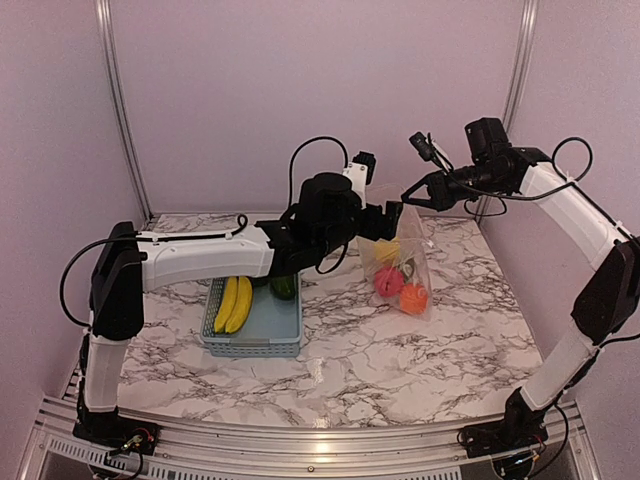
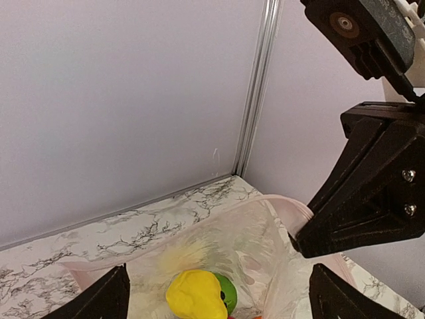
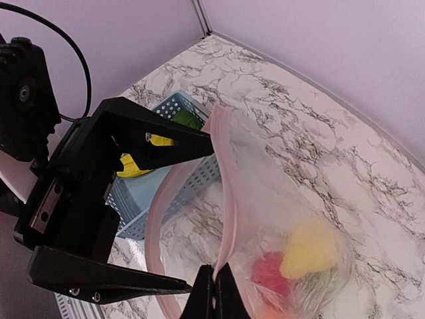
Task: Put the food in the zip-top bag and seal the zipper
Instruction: Place the fake fruit in the zipper food storage bag, then pick up the fake fruit from the bin.
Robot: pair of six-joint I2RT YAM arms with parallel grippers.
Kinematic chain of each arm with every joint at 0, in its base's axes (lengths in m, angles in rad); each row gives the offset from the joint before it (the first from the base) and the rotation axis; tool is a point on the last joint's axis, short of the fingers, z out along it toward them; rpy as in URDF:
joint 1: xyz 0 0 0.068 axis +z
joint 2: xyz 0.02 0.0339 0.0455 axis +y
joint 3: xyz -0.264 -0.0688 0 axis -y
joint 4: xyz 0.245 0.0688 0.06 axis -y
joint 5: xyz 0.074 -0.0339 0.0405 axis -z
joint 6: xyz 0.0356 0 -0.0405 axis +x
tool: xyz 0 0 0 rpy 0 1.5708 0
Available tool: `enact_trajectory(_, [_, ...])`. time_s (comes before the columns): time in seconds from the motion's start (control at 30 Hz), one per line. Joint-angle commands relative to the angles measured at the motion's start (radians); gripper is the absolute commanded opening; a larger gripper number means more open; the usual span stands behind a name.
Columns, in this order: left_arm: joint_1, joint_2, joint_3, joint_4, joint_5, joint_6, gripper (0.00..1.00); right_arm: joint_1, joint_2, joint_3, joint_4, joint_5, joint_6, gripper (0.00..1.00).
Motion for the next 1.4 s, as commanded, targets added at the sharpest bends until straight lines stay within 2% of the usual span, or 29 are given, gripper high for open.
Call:
enact_trajectory(0.0, [-0.006,-0.038,0.012,-0.021,0.009,-0.007,0.96,-0.008,0.002,0.045,0.000,-0.018,0.011,0.00])
enact_trajectory(0.17, [-0.023,-0.176,-0.099,0.041,0.109,0.016,0.96,-0.023,0.018,0.036,0.009,-0.007,0.013,0.00])
enact_trajectory(0.27, [-0.030,-0.295,-0.197,0.046,0.115,0.024,0.95,-0.029,0.024,0.034,0.011,0.011,0.009,0.00])
enact_trajectory(0.53, [-0.028,-0.561,-0.474,-0.092,-0.062,0.084,0.95,-0.035,0.021,0.006,0.026,0.026,0.003,0.00])
enact_trajectory(0.73, [-0.020,-0.671,-0.616,-0.248,-0.221,0.046,0.96,-0.035,0.023,0.006,0.027,0.025,0.005,0.00])
enact_trajectory(0.87, [0.004,-0.670,-0.613,-0.465,-0.285,-0.048,0.97,-0.035,0.022,0.003,0.026,0.025,0.003,0.00])
enact_trajectory(1.07, [0.098,-0.585,-0.545,-0.738,-0.269,-0.202,0.96,-0.035,0.016,-0.011,0.029,0.028,0.002,0.00])
enact_trajectory(1.2, [0.160,-0.522,-0.512,-0.830,-0.244,-0.279,0.94,-0.035,0.011,-0.013,0.027,0.034,0.000,0.00])
enact_trajectory(1.37, [0.222,-0.475,-0.504,-0.855,-0.197,-0.297,0.92,-0.035,-0.009,-0.027,0.027,0.050,-0.007,0.00])
